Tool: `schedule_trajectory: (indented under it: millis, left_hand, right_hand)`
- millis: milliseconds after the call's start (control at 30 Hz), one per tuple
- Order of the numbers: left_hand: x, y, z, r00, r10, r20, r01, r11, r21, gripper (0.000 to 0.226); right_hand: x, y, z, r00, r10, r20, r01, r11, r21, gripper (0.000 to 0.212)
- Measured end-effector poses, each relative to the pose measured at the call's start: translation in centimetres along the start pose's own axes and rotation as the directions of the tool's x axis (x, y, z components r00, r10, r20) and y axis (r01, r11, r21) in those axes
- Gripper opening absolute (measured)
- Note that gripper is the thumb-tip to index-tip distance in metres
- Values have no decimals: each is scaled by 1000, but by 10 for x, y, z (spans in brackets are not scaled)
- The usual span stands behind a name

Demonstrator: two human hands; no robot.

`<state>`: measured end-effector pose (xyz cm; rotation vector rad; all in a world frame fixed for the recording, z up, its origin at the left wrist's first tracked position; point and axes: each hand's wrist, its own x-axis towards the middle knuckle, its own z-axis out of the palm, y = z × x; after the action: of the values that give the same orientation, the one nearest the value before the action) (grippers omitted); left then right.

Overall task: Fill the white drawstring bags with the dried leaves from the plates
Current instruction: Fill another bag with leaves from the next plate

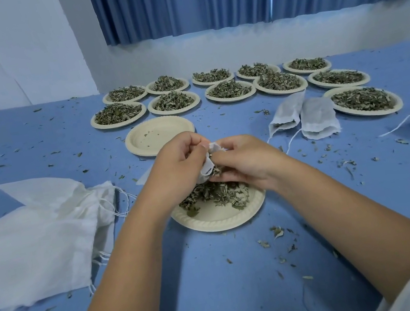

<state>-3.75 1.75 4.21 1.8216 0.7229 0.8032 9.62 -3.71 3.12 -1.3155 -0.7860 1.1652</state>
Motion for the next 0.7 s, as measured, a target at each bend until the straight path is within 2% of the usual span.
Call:
schedule_trajectory:
  millis: [100,200,333,433,533,700]
  left_hand:
    - [-1,-1,2,997,56,43,-59,996,62,17]
    - [-2,-1,6,992,98,75,-107,987,120,17]
    - [-2,-3,8,989,150,-6,-143,956,257,10]
    - [-3,-5,6,984,177,-35,-154,922,354,14]
    - [-4,-8,2,980,197,-25,-171,901,398,24]
    - [0,-11,4,971,218,-97,-150,875,461,11]
  right_hand:
    - [1,2,0,998,-36,-57,34,999,-31,10]
    - [2,5,3,991,-83,-109,68,988,-137,15]
    - [6,10,6,983,-117,-145,93,982,-166,8]
    - [7,9,5,980,-115,-160,87,982,-169,17]
    - [4,6,3,981,-104,-162,73,980,-187,27]
    - [2,-2,-1,997,-49,-67,41,991,-124,13]
